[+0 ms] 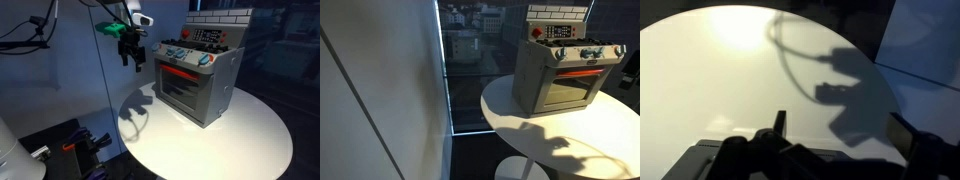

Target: Turn the knob on the stove

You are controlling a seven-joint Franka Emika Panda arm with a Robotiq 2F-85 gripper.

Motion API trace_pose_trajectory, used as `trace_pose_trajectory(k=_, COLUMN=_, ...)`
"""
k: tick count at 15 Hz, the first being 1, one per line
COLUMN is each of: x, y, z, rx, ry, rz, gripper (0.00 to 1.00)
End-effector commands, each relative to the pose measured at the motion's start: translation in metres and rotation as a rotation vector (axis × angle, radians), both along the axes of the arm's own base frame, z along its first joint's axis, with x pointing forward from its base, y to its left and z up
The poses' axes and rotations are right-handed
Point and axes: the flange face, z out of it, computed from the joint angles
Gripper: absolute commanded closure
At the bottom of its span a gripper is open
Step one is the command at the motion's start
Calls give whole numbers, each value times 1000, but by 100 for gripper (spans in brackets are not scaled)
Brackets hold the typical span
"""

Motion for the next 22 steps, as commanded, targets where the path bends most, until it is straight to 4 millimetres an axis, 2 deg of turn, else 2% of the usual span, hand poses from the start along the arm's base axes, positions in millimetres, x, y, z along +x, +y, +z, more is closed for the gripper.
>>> trace_pose_trajectory(k=1, x=0, y=0, z=1, rx=0, ry=-1, rz=0, gripper=0)
trace_pose_trajectory(k=5, x=1, y=0, z=1, rx=0, ry=-2, rz=0, gripper=0)
trace_pose_trajectory(k=12, x=13, y=-6, z=30, rx=8, ry=-64, rz=-41, gripper=0)
trace_pose_trajectory(k=16, x=20, y=-18, z=49, rx=24, ry=-124, rz=-122, gripper=0)
trace_pose_trajectory(k=22, x=26, y=-49, z=69, rx=42, ry=-279, rz=-336, gripper=0)
